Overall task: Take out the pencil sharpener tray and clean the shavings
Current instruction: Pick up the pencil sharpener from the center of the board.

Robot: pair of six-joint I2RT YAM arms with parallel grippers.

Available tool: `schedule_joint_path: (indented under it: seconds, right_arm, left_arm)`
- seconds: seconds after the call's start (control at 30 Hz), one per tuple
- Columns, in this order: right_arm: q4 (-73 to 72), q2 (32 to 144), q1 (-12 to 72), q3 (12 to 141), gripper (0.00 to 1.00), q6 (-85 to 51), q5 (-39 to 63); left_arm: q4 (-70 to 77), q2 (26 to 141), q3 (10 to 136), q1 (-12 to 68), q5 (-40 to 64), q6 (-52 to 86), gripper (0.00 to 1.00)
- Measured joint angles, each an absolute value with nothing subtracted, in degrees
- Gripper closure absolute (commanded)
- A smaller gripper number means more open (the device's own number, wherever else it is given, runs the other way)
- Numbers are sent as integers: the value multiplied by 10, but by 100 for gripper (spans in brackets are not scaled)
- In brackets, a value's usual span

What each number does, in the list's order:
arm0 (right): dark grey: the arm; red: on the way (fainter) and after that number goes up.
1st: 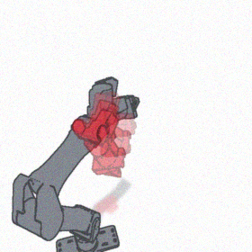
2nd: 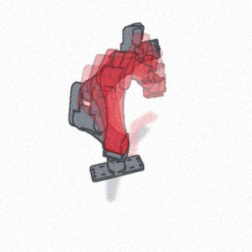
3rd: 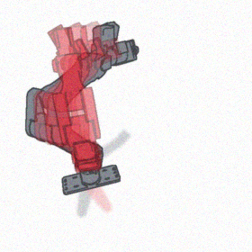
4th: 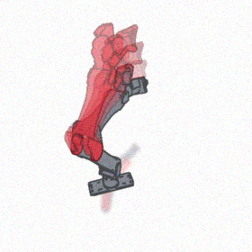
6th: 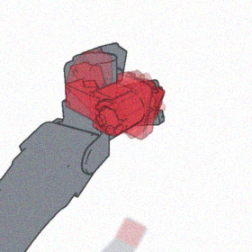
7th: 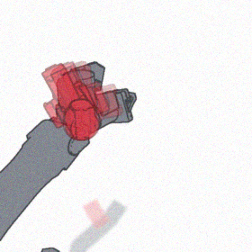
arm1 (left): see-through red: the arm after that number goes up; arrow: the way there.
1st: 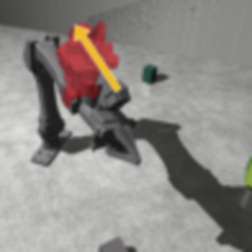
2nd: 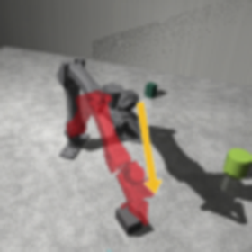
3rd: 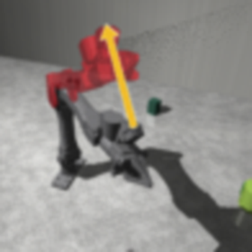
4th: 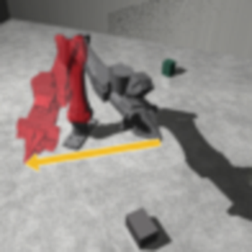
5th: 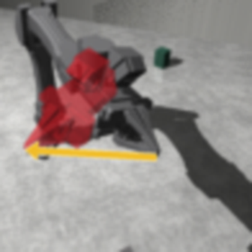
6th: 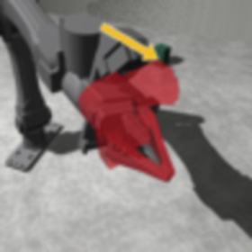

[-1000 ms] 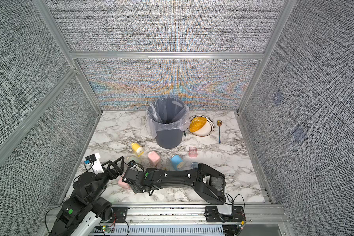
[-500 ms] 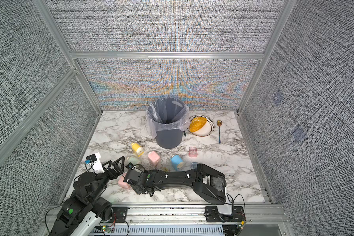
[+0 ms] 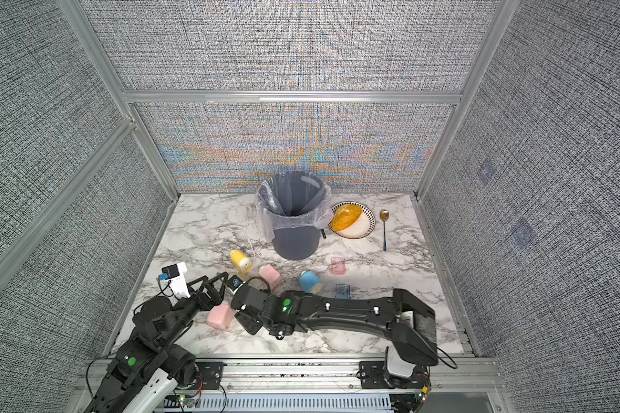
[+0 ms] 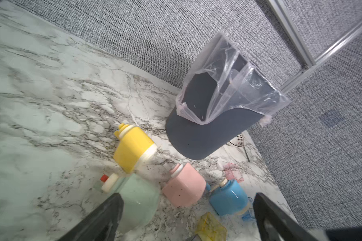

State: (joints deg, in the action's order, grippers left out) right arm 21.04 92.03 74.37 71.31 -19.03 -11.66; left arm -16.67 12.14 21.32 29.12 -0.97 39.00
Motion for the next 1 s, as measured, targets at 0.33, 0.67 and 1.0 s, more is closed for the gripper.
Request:
schedule_joint_path:
  seconds: [0.33,0.67,1.0]
  right_arm:
    - [217,699,554,590,76,-133,37]
    - [259,609,462,607,76,-83,185]
    - [290,615,460,623,76,-50,324]
  left_arm:
    - [54,207,178,291,195,410,0]
    - [333,406,151,291,384,472,0]
    - [535,582,199,337,545,510,0]
